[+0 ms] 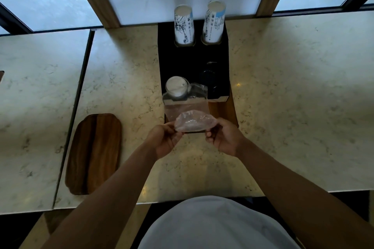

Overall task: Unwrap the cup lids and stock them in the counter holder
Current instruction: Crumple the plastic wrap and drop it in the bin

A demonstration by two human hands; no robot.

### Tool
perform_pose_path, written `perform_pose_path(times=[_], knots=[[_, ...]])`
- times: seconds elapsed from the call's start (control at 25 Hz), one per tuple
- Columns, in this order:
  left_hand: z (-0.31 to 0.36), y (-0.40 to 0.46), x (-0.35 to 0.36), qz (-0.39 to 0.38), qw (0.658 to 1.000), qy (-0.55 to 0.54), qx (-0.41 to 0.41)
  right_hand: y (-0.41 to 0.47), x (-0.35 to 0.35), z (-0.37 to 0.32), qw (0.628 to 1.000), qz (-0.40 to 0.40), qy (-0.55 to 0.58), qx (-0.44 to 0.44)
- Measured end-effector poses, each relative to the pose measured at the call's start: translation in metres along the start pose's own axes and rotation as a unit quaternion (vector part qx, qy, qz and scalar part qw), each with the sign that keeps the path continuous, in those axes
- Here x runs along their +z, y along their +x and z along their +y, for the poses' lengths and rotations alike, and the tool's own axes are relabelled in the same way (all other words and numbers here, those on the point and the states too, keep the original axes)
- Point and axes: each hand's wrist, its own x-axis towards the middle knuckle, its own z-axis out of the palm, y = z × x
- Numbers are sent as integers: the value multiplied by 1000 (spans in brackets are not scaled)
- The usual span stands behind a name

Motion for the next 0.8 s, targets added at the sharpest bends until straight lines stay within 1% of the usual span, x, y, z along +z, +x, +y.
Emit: perform_pose_path(times=[0.04, 0.08, 0.16, 0.2, 0.28, 0.32, 0.36, 0.4, 0.44, 0.56, 0.64, 0.72, 0.8], knots=[[1, -1, -1, -17, 1000, -2, -2, -1, -2, -1, 999, -11, 38, 6], [1, -1, -2, -33, 999, 24, 1, -1, -4, -3, 998, -26, 65, 7], [3, -3, -2, -58, 988, 142, 30, -2, -9, -7, 997, -56, 58, -3], [4, -4, -3, -67, 974, 213, 48, -2, -9, -9, 997, -67, 27, -10], [3, -5, -5, -76, 934, 336, 95, -2, -10, -8, 997, -66, -38, -12], [2, -5, -4, -74, 914, 378, 125, -2, -11, -6, 997, -56, -56, -6], [1, -5, -3, -68, 902, 398, 155, -2, -12, -5, 996, -43, -75, 0], [-1, -5, -1, -58, 899, 397, 178, -2, -13, -3, 995, -28, -101, 6], [-2, -5, -1, -47, 904, 379, 191, -2, -14, -2, 991, -17, -136, 11], [-4, 0, -5, -28, 939, 291, 184, -2, -17, 0, 966, -13, -256, 23], [-5, 4, -9, -26, 941, 289, 176, -2, -18, -2, 947, -12, -321, 34], [-5, 2, -10, -34, 949, 270, 157, -2, -17, -5, 940, 4, -341, 27], [-6, 3, -10, -46, 959, 246, 131, -2, -15, -7, 956, -3, -294, 24]])
